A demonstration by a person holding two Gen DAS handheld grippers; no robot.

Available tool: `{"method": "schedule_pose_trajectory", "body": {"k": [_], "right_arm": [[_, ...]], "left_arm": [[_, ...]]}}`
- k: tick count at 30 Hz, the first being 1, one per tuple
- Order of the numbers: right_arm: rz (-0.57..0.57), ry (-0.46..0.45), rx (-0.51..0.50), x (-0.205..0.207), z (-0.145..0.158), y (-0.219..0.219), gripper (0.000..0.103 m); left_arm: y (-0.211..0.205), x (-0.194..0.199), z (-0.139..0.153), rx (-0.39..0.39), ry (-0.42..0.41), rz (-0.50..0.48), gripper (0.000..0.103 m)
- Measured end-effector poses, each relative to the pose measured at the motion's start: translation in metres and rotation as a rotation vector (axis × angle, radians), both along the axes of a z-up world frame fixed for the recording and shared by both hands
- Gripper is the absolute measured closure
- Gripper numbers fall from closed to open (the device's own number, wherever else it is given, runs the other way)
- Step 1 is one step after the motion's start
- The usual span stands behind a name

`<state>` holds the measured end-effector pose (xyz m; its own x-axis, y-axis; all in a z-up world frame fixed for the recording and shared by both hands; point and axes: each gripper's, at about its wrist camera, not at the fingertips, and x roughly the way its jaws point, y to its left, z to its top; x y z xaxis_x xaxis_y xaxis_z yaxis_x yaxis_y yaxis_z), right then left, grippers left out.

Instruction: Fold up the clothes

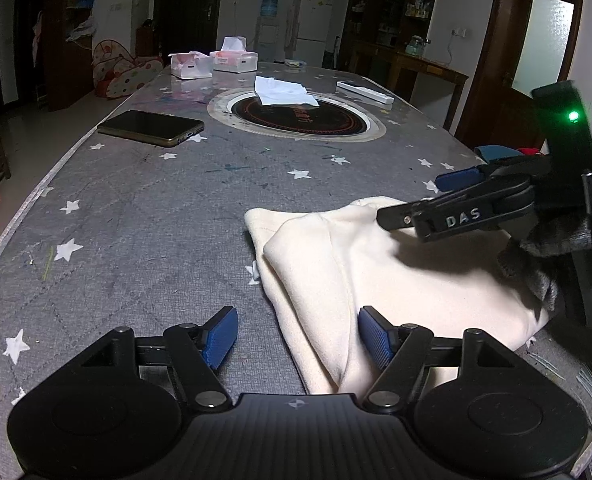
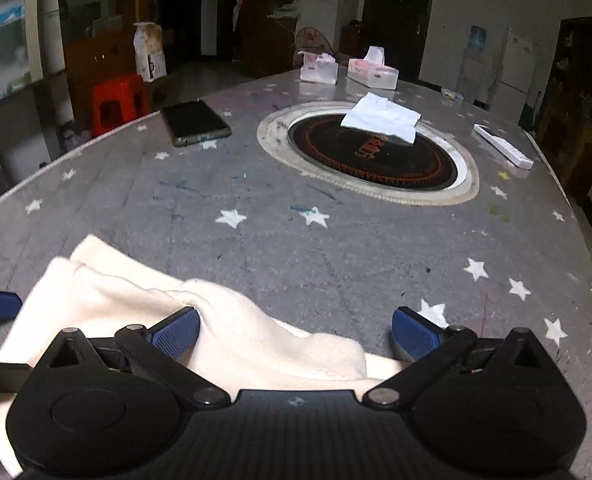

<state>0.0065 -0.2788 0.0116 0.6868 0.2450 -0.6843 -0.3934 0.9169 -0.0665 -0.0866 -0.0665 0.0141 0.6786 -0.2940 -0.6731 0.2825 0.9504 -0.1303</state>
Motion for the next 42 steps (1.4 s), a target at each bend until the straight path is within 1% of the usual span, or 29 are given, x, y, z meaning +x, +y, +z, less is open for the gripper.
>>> {"method": "schedule_pose_trajectory", "body": {"k": [5,8,12,15,19,22,23,26,27,30,33,37,41,42], "right_arm": [[0.009,-0.055,0.012,-0.020,0.018,-0.008,0.000],[0.031,-0.068,-0.011,-0.038,0.021,-0.014,0.000],[0.064,-0.111,-0.083,-0.069,0.016,-0.016,0.000],[0.089,-0.180,-0.144,-0.097,0.010,-0.017,0.000],[0.104,-0.253,-0.202,-0.129,0.002,-0.018,0.000],[0.119,-0.308,-0.262,-0.147,-0.005,-0.019,0.000],[0.117,-0.319,-0.269,-0.151,-0.006,-0.020,0.000],[0.095,-0.327,-0.274,-0.157,-0.003,-0.027,0.000],[0.081,-0.325,-0.274,-0.157,-0.002,-0.031,0.000],[0.037,-0.320,-0.275,-0.159,0.001,-0.041,0.000],[0.016,-0.296,-0.259,-0.160,0.001,-0.051,0.000],[-0.024,-0.306,-0.230,-0.157,0.011,-0.059,0.000],[-0.073,-0.294,-0.239,-0.146,0.010,-0.066,0.000],[-0.084,-0.287,-0.258,-0.144,0.007,-0.067,0.000]], "left_arm": [[-0.001,0.001,0.001,0.001,0.008,0.004,0.032],[-0.002,0.001,0.001,0.003,0.010,0.005,0.031],[-0.002,0.001,0.001,0.003,0.010,0.005,0.031],[-0.002,0.002,0.001,0.015,0.009,0.013,0.026],[-0.002,0.003,0.001,0.019,0.012,0.014,0.026],[-0.002,0.003,0.001,0.019,0.013,0.014,0.026],[-0.002,0.003,0.001,0.019,0.013,0.014,0.026],[-0.002,0.004,0.001,0.023,0.014,0.014,0.025],[-0.003,0.004,0.001,0.025,0.014,0.015,0.023],[-0.003,0.004,0.002,0.032,0.017,0.021,0.022],[-0.007,0.002,0.006,0.048,0.012,0.023,0.023],[-0.017,-0.007,0.015,0.060,-0.019,-0.008,0.023],[-0.029,-0.013,0.014,0.074,-0.025,-0.042,0.022],[-0.031,-0.014,0.013,0.079,-0.025,-0.049,0.022]]}}
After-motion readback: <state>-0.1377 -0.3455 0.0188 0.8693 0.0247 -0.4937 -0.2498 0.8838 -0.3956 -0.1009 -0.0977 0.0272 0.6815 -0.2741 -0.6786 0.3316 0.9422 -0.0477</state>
